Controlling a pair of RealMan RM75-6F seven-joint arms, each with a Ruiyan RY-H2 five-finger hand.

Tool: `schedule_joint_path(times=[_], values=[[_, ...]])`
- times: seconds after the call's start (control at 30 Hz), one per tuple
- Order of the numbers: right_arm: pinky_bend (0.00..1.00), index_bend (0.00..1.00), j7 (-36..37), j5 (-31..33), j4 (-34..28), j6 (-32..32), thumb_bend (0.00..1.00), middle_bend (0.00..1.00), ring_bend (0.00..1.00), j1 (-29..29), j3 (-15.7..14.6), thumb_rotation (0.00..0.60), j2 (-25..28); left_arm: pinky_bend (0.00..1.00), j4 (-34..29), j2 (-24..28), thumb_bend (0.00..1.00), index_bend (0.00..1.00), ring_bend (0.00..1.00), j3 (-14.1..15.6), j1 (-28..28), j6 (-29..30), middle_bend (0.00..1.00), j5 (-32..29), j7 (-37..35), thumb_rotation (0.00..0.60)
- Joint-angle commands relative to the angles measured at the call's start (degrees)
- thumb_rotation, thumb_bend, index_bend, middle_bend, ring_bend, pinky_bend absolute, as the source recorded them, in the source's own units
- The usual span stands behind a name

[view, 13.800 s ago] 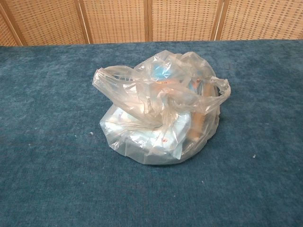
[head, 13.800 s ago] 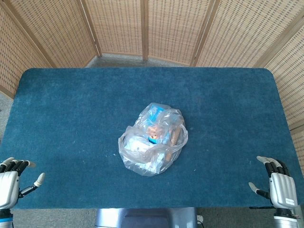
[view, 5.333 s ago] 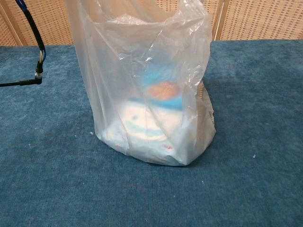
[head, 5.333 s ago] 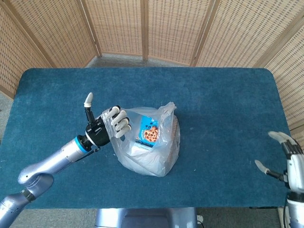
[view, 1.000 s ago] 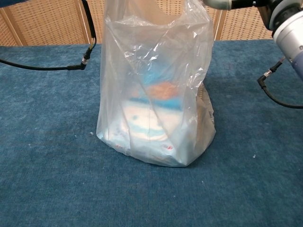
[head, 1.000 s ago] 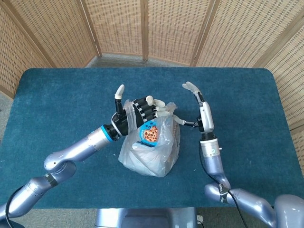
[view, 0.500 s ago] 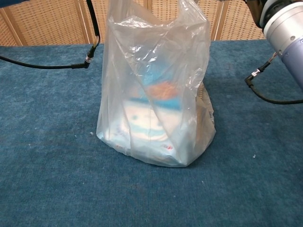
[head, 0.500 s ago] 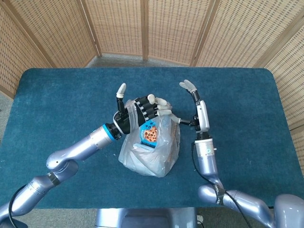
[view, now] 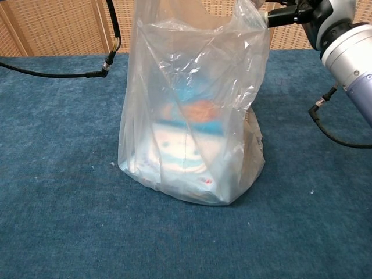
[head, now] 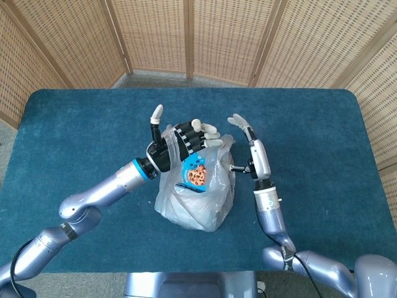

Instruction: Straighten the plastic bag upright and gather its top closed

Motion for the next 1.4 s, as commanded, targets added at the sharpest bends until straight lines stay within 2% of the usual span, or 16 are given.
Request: schedule_joint_path(times=[0.03,0.33,0.47,0.9,1.4], values=[[0.10,0.08,0.4,0.1,-0.8,0.2,0.02,0.18,0.11,0.0,0.3,0.600,-0.1,0.20,0.2,-0.1,0.13,0.48,0.26,0.1,-0.2,0.2,0.37,0.0,-0.1,0.000],[0.10,0.08,0.6,2.4,-3.7,1.1,0.01,0.18,0.11,0.3,3.6,0.600,-0.8,0.20,0.9,-0.6,0.13,0.48,0.26,0.0,-1.0,0.2,0.37,0.3,0.1,0.000],[0.10,0.09,0.5,4.1,-3.0,2.0,0.02,0.19,0.12,0.5,6.0,0.600,-1.1,0.20,1.0,-0.5,0.13,0.48,0.26,-0.1,-0.7,-0.2,0.37,0.4,0.2,0.000],[0.10,0.11,1.7,6.3,0.1,4.9,0.02,0.19,0.13,-0.3,9.7,0.600,-1.2,0.20,0.1,1.6,0.13,0.48,0.25,0.4,2.7,-1.7,0.37,0.5,0.0,0.000],[0.10,0.11,2.1,6.0,-5.8,7.9,0.02,0.19,0.13,-3.6,11.2,0.600,3.8,0.20,-2.7,5.8,0.13,0.48,0.25,0.7,6.6,-0.7,0.37,0.3,-1.2,0.000]])
